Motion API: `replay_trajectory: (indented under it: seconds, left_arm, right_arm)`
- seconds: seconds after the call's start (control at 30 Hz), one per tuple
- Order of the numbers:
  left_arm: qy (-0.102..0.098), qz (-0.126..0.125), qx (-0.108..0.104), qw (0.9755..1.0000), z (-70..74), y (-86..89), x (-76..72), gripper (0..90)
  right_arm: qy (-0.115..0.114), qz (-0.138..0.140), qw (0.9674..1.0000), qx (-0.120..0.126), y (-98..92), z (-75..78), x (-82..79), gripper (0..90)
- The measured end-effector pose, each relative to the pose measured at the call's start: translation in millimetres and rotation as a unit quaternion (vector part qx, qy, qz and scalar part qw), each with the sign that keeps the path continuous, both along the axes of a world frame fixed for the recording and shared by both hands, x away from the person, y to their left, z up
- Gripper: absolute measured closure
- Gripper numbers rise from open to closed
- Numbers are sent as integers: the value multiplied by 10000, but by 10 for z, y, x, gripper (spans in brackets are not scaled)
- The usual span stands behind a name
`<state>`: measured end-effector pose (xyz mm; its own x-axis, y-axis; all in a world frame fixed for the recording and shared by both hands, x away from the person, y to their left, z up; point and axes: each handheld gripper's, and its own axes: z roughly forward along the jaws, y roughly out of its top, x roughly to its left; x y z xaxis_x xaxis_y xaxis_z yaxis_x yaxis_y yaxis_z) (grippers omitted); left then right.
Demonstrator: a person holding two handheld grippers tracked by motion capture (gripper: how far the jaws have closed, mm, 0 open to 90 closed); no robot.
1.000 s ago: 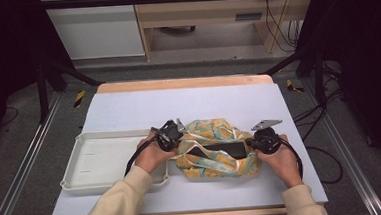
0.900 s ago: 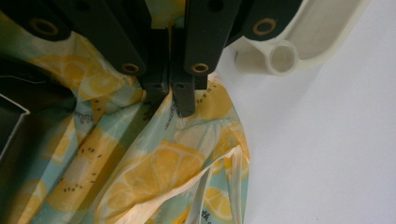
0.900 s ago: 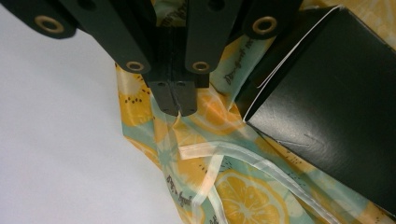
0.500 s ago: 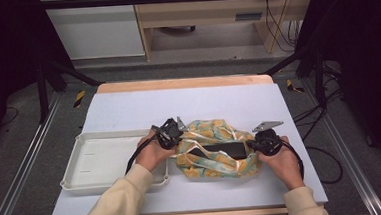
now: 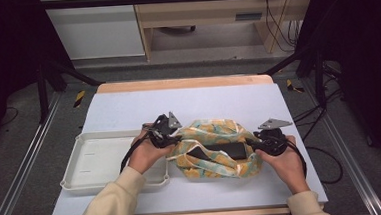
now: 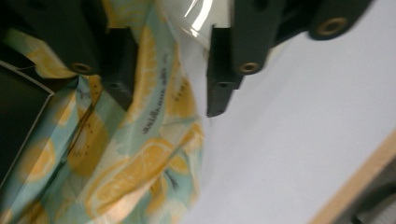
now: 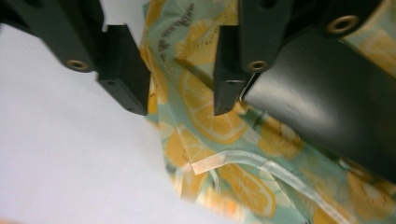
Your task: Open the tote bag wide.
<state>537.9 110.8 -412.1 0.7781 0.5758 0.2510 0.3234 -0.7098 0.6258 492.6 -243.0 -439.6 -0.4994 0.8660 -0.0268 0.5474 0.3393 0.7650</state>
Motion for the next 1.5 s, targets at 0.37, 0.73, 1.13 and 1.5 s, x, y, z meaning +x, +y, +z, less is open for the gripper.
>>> replay_trajectory:
  seconds: [0.37,0.73,1.13,1.5]
  left_arm:
    - [-489,-120,-653,9966,460,254,-344,488]
    - [-308,-988,-869,9908,429,92,-697,356]
    - [-12,-1252,-565,9905,193,-47,-668,453]
    - [104,-1517,-395,9876,128,-73,-875,872]
  right_arm:
    - [-677,-85,9974,230,37,502,-322,392]
    - [-755,596,9947,372,391,508,-707,419]
    - [-413,1159,9924,28,727,410,-695,392]
    - [-375,1057,9936,-109,677,341,-700,406]
